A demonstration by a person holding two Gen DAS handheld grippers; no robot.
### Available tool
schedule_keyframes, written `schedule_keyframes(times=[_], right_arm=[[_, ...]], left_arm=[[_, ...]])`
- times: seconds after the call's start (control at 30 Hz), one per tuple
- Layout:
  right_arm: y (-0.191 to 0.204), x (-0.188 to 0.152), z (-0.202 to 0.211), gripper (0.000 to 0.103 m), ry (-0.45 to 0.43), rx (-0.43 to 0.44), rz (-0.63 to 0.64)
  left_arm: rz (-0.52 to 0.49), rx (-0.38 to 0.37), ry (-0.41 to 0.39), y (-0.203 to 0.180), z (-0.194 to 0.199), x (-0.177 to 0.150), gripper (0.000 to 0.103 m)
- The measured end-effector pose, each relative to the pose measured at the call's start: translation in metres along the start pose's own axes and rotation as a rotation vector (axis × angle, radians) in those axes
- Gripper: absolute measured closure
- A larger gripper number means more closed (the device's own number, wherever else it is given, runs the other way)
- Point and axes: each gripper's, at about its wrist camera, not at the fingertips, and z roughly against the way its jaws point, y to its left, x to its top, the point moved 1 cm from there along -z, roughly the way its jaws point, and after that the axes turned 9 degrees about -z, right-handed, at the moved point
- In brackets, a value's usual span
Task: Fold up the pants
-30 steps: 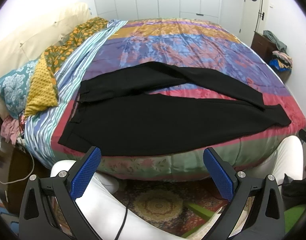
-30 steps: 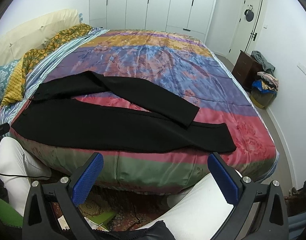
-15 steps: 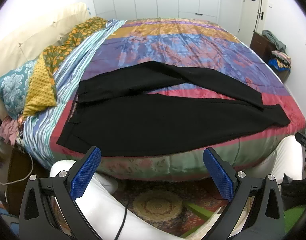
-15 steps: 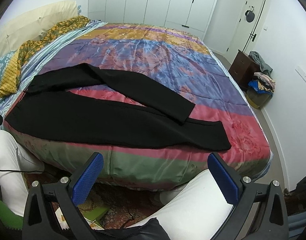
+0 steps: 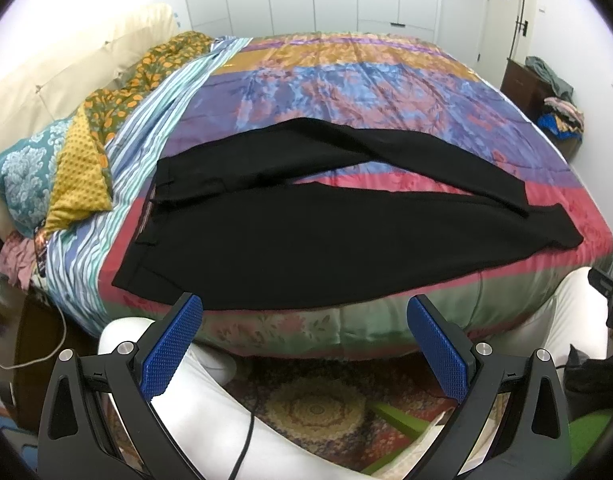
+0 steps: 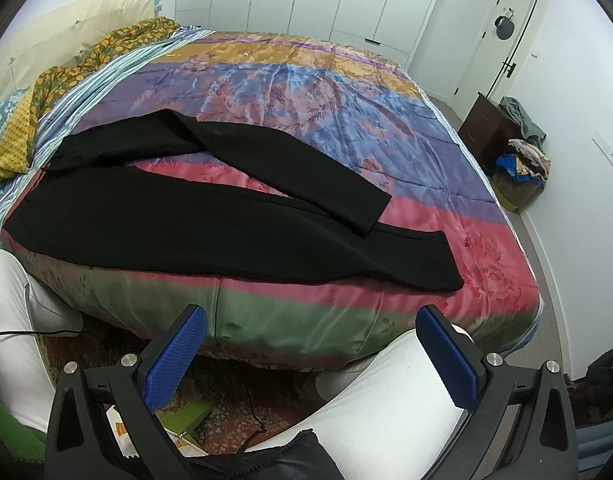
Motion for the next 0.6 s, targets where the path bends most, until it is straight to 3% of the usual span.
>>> schedule_keyframes(times=[0.6], right_arm=[[0.0021,-0.0052,-0.0060,0.000,0.019,-0.013,0.011]], left_arm=[[0.009,-0.018,0.019,0.0027,-0.0092,-0.0052,0.001]])
